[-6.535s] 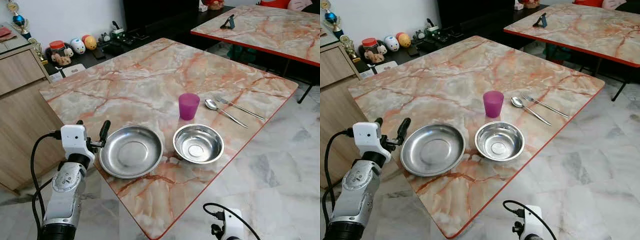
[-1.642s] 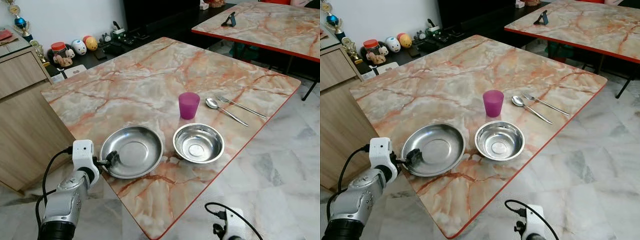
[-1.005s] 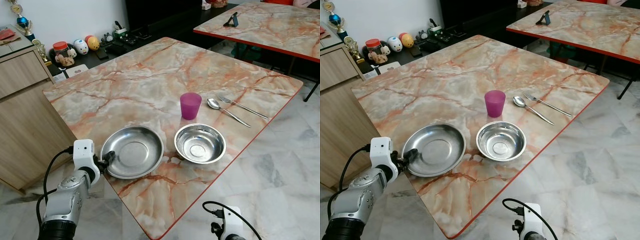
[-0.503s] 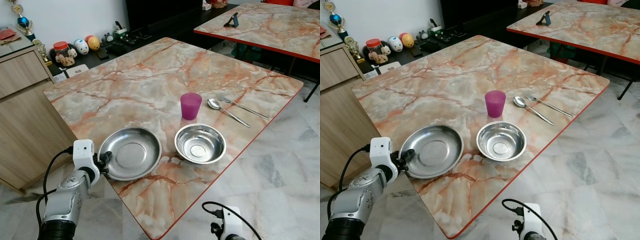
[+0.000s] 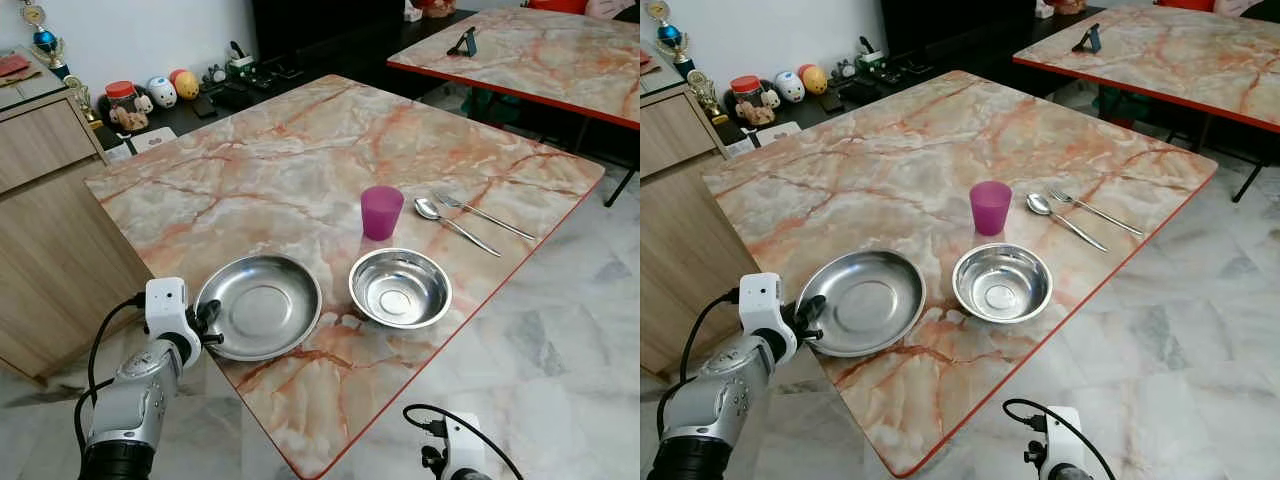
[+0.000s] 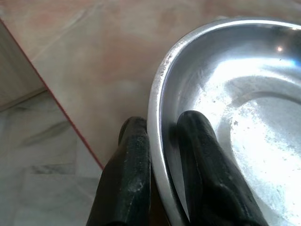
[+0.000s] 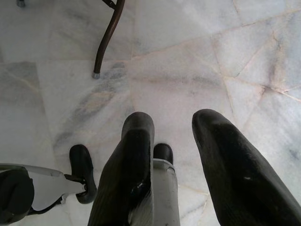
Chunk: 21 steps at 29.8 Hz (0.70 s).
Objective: Setting the table
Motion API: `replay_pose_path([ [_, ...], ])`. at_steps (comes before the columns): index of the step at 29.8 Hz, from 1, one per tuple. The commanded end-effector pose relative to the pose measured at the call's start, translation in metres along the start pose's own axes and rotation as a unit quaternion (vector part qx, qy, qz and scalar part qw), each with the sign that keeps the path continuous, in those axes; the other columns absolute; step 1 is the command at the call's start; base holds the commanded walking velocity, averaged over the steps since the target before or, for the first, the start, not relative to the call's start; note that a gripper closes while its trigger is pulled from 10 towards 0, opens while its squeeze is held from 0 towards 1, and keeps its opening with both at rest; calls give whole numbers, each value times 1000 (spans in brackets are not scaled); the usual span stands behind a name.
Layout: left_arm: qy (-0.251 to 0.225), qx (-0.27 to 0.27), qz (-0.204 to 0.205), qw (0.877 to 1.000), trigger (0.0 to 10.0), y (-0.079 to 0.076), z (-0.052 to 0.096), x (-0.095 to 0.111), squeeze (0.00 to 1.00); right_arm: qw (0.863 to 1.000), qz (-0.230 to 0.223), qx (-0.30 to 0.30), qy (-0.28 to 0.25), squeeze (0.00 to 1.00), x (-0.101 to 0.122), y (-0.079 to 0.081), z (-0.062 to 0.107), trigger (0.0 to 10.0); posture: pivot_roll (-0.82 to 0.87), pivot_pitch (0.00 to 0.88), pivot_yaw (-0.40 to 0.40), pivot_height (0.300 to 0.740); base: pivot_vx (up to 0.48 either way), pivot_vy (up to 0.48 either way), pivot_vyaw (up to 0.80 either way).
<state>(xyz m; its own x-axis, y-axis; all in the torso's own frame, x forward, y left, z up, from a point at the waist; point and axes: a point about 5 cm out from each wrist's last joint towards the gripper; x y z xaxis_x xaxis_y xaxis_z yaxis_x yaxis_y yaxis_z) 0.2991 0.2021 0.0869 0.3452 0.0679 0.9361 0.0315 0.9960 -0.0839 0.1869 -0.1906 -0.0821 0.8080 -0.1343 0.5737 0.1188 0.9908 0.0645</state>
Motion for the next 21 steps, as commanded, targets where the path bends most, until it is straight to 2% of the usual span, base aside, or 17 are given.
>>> replay_pose_path([
  [1, 9, 3, 0, 1000, 0, 0, 4, -6, 0, 1000, 2, 4, 3, 0, 1, 2, 0, 10000, -37, 0, 36, 707, 0, 0, 0],
  [5, 7, 3, 6, 1000, 0, -1, 7, -7, 0, 1000, 3, 4, 3, 0, 1, 2, 0, 10000, -34, 0, 32, 707, 0, 0, 0],
  [9, -21, 9, 53, 998, 0, 1, 12, -5, 0, 1000, 4, 3, 3, 0, 1, 1, 0, 10000, -33, 0, 28, 707, 0, 0, 0],
  [10, -29, 10, 66, 997, 275, 2, 14, -5, 0, 1000, 4, 3, 3, 0, 1, 1, 0, 10000, -30, 0, 25, 707, 0, 0, 0],
  [11, -40, 11, 83, 996, 3686, 3, 15, -4, 0, 1000, 4, 3, 3, 0, 1, 1, 0, 10000, -29, 0, 23, 707, 0, 0, 0],
  [12, -48, 14, 101, 994, 8667, 5, 17, -4, 0, 1000, 5, 4, 3, 0, 1, 1, 0, 10000, -25, 0, 20, 707, 0, 0, 0],
  [13, -59, 17, 124, 990, 10000, 6, 19, -3, 0, 1000, 5, 4, 3, 0, 1, 1, 0, 10000, -26, 0, 20, 707, 0, 0, 0],
  [18, -89, 38, 186, 978, 10000, 15, 28, -3, 0, 1000, 7, 5, 3, 0, 2, 0, 0, 10000, -22, 0, 15, 707, 0, 0, 0],
  [21, -101, 46, 199, 974, 10000, 18, 31, -1, 0, 1000, 9, 5, 4, 0, 2, 0, 0, 10000, -20, 0, 12, 707, 0, 0, 0],
])
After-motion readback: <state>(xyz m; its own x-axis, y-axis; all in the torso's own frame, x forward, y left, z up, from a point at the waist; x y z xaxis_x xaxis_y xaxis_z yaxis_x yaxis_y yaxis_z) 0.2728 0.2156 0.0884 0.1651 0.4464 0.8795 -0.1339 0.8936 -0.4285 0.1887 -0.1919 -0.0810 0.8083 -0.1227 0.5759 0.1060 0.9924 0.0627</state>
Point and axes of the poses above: a point about 5 cm out from each wrist's last joint towards the gripper, its own z axis pointing back from the gripper into the wrist, its own x axis along the axis of the wrist's last joint, y = z × x, and after that the axes turned 4 degrees about -z, right-handed
